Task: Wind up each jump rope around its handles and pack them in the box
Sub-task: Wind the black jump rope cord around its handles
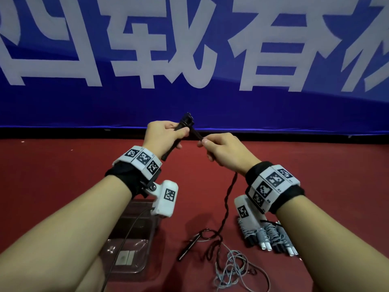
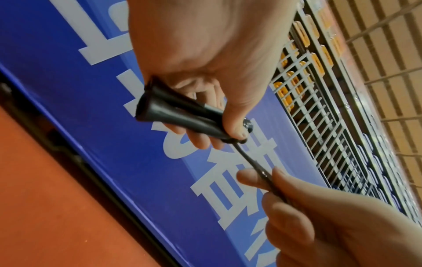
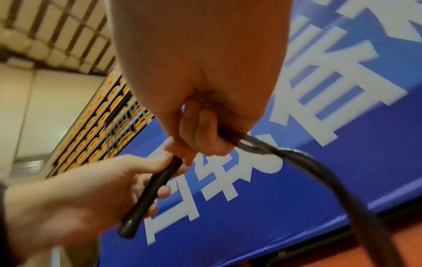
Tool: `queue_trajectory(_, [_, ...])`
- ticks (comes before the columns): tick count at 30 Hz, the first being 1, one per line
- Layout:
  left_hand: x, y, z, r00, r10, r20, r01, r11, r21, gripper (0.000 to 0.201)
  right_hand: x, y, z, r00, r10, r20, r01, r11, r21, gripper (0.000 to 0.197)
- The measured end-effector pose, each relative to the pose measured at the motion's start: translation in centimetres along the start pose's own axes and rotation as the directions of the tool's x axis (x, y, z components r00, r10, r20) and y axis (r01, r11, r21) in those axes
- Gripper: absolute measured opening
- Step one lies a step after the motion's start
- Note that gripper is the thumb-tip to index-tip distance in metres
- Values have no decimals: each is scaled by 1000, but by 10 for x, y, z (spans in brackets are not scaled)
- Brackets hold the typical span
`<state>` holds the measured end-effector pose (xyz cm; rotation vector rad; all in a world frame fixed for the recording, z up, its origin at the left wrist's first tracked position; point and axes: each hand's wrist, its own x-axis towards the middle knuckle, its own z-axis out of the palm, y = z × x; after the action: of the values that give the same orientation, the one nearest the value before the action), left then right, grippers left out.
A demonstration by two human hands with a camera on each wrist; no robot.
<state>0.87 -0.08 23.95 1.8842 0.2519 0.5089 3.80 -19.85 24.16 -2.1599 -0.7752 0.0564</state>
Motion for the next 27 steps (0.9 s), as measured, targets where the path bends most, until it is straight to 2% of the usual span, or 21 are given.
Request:
queue_trajectory(2, [1, -5, -1, 999, -8, -47, 11, 998, 61, 10, -7, -7, 2, 997, -74, 18, 76, 971, -225, 29])
queue_trajectory(4, [-5, -6, -1, 997, 54, -46, -36, 943, 331, 20, -16, -11, 5, 988, -147, 36, 147, 871, -469, 26])
queue_trajectory(5, [-9, -5, 0, 994, 110, -7, -89, 846, 526, 23, -20, -13, 5, 981, -185, 51, 183, 818, -546, 23])
queue_trajectory(7, [-20, 2, 3, 962, 207, 180, -268, 560, 784, 29, -24, -14, 2, 960, -257, 113, 271, 746, -608, 21])
queue_trajectory(8, [-26, 5, 6, 930, 217, 298, -366, 438, 821, 31, -24, -13, -1, 945, -291, 151, 321, 725, -610, 20])
queue_trajectory(9, [-29, 7, 10, 892, 201, 406, -452, 357, 817, 31, -23, -12, -4, 928, -325, 183, 368, 714, -595, 19])
queue_trajectory(10, [-34, 9, 13, 851, 177, 494, -524, 320, 789, 30, -22, -10, -6, 914, -352, 203, 403, 719, -566, 16])
queue_trajectory(12, [-37, 11, 16, 794, 111, 598, -595, 342, 727, 29, -19, -5, -10, 902, -379, 206, 430, 764, -480, 14])
queue_trajectory(13, [-37, 12, 15, 780, 90, 620, -600, 390, 698, 26, -19, -2, -12, 903, -390, 180, 429, 802, -416, 13])
queue_trajectory(14, [-36, 12, 12, 772, 78, 631, -584, 479, 655, 22, -18, -1, -13, 910, -396, 125, 415, 846, -336, 12])
queue_trajectory(16, [-35, 12, 6, 748, 66, 660, -482, 739, 472, 17, -15, 4, -19, 939, -344, -18, 340, 933, -114, 11])
queue_trajectory(17, [-37, 13, 4, 734, 81, 674, -417, 838, 353, 16, -13, 5, -21, 956, -287, -66, 289, 957, 17, 15])
queue_trajectory(18, [-39, 14, 2, 733, 122, 670, -375, 893, 247, 15, -11, 6, -22, 969, -230, -93, 241, 960, 141, 17])
queue_trajectory(20, [-40, 17, 2, 775, 216, 594, -346, 932, 112, 15, -8, 8, -20, 984, -122, -128, 159, 927, 339, 15])
queue_trajectory(23, [-34, 17, -1, 860, 248, 446, -290, 957, 26, 13, -6, 11, -10, 991, 9, -137, 64, 854, 517, 16])
queue_trajectory(27, [-27, 6, 0, 933, 188, 308, -187, 982, -34, 17, -7, 12, 9, 996, 41, -76, 3, 864, 503, 20])
